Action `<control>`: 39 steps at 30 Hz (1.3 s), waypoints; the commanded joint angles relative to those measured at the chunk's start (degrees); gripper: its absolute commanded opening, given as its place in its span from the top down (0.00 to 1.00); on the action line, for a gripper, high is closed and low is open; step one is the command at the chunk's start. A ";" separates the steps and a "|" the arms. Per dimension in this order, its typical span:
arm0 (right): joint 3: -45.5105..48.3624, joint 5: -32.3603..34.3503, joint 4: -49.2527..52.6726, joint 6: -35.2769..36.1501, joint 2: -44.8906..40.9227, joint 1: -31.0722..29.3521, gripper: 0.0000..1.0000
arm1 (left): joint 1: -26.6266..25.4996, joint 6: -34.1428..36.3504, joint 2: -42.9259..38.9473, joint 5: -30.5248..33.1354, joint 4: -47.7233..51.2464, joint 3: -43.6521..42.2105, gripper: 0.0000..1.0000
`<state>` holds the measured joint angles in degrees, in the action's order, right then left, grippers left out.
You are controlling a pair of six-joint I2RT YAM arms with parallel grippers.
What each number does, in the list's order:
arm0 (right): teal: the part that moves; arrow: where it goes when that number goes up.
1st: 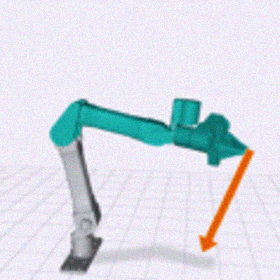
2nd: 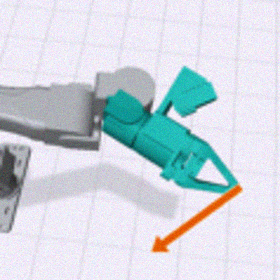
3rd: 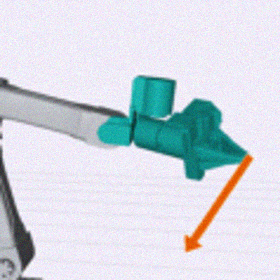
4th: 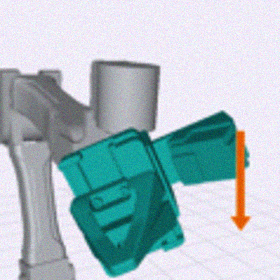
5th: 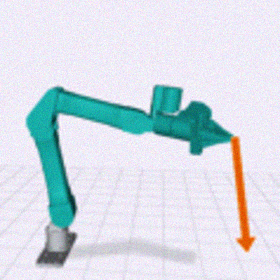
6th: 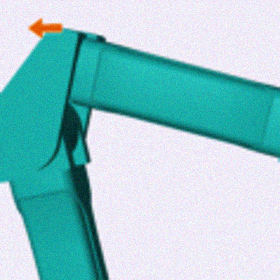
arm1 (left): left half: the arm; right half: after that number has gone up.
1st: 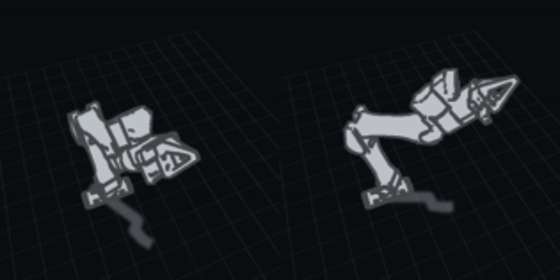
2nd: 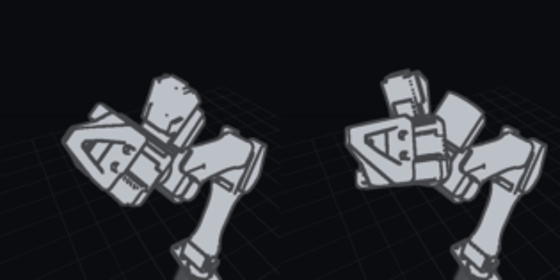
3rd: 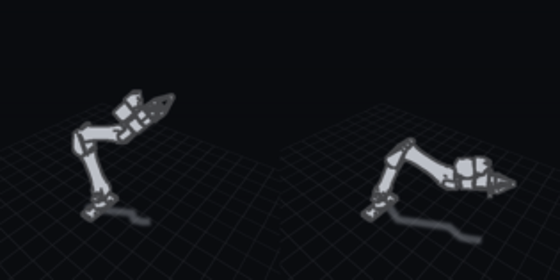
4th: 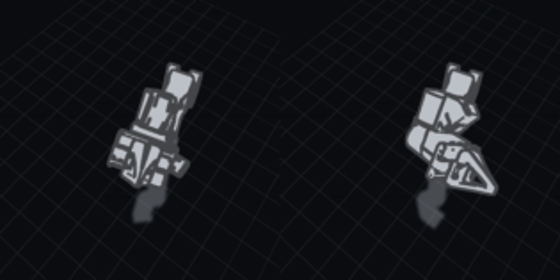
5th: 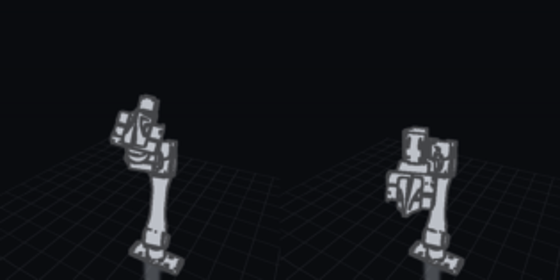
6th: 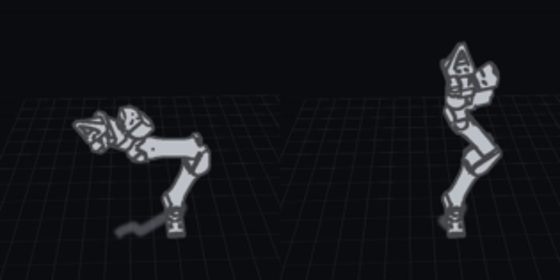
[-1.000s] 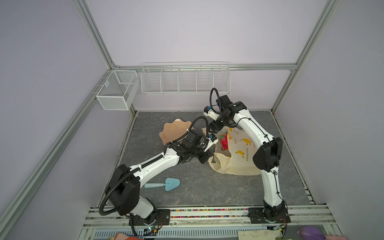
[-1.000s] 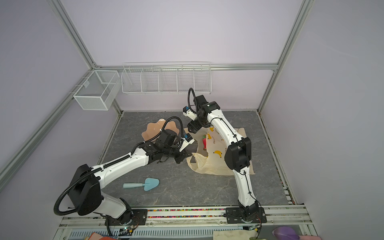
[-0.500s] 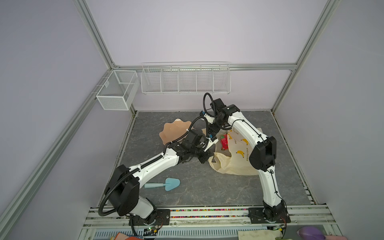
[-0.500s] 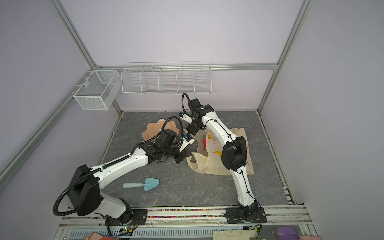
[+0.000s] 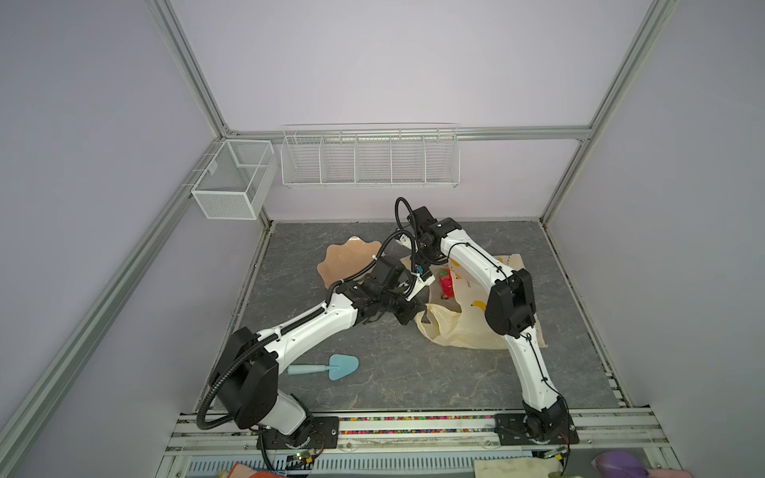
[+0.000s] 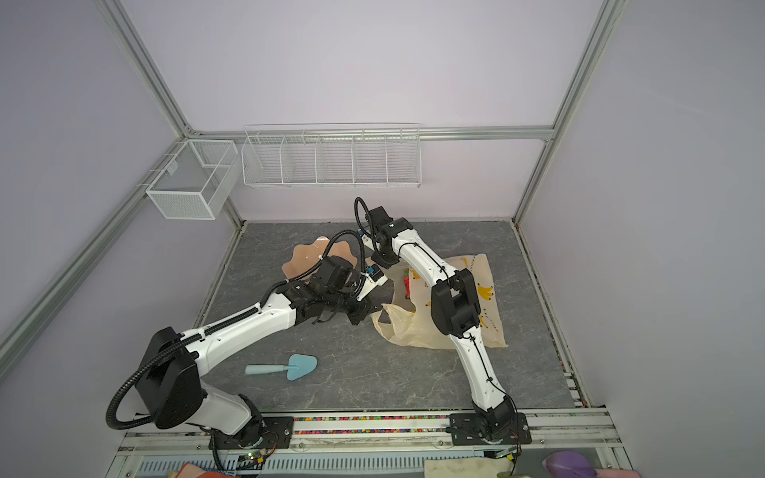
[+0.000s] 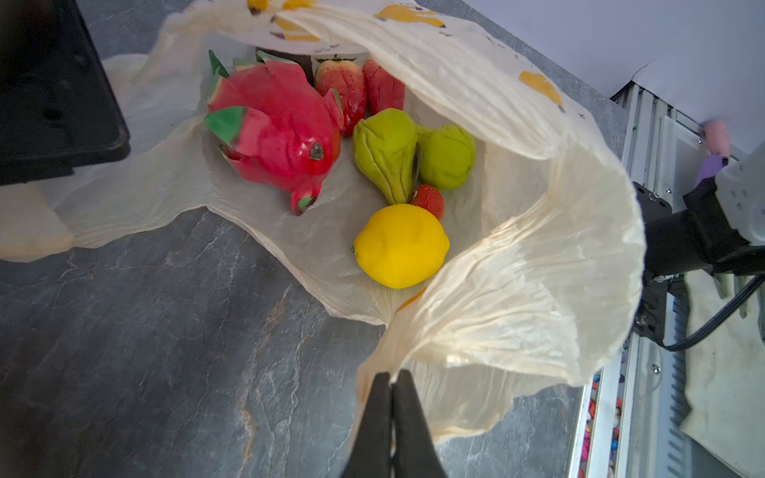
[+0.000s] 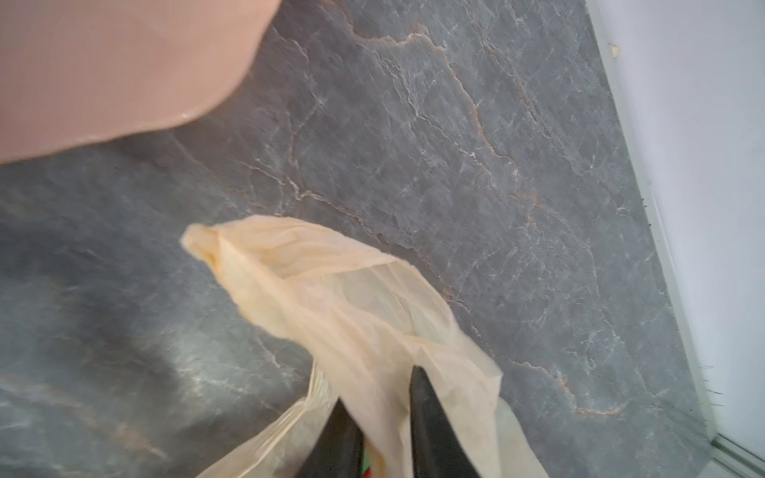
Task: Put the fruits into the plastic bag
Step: 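Lift the bag upright by its handles with both grippers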
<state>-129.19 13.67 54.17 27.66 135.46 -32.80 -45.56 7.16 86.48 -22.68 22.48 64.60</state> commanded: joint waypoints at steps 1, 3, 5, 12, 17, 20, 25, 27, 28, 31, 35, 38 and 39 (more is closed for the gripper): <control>-1.29 4.06 -2.69 -5.45 -1.00 -0.33 0.93 | -0.08 -2.61 0.25 2.23 0.73 1.92 1.00; -1.73 4.32 -3.17 -9.61 -2.62 -0.28 0.93 | 0.80 -7.74 -0.45 6.32 0.52 2.61 1.00; -1.16 4.31 -4.16 -14.37 -5.35 0.23 0.93 | 3.56 -12.53 -1.45 5.03 -1.13 2.67 1.00; 1.75 1.18 -6.13 -30.31 -16.53 6.23 0.93 | 9.03 -18.60 -5.89 1.41 -9.86 5.09 1.00; 1.61 -1.06 -5.31 -38.31 -22.40 11.16 0.93 | 9.57 -18.26 -4.79 2.86 -8.27 13.81 1.00; 1.80 -2.94 -5.95 -42.03 -25.88 13.51 0.93 | 10.32 -17.97 -3.07 3.49 -8.09 20.07 1.00; 1.83 -3.48 -7.93 -45.27 -31.21 16.32 0.93 | 12.87 -16.72 0.96 4.33 -5.64 32.29 1.00; 1.96 -3.39 -8.31 -46.11 -33.12 17.07 0.93 | 13.62 -15.59 2.52 5.28 -4.17 35.79 1.00; 2.22 -3.06 -8.53 -46.31 -34.18 17.23 0.94 | 14.02 -15.13 3.26 5.95 -3.37 37.52 1.00; 4.71 -1.68 -10.00 -46.41 -37.54 17.56 0.93 | 15.09 -14.21 4.84 6.40 -2.09 40.69 1.00; 11.58 -2.06 -14.71 -47.50 -42.43 18.24 0.93 | 16.00 -12.75 5.71 7.44 -1.50 42.68 1.00; 16.63 -3.13 -18.33 -48.20 -45.11 18.69 0.93 | 17.15 -11.74 7.10 7.30 -0.29 44.47 1.00; 17.87 -3.38 -18.91 -48.41 -45.69 18.73 0.93 | 17.47 -11.23 7.70 7.15 0.31 44.98 1.00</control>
<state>-113.73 10.63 42.89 -18.94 92.16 -14.79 -29.08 -6.22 93.10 -16.16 22.15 106.74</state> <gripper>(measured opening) 0.068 0.047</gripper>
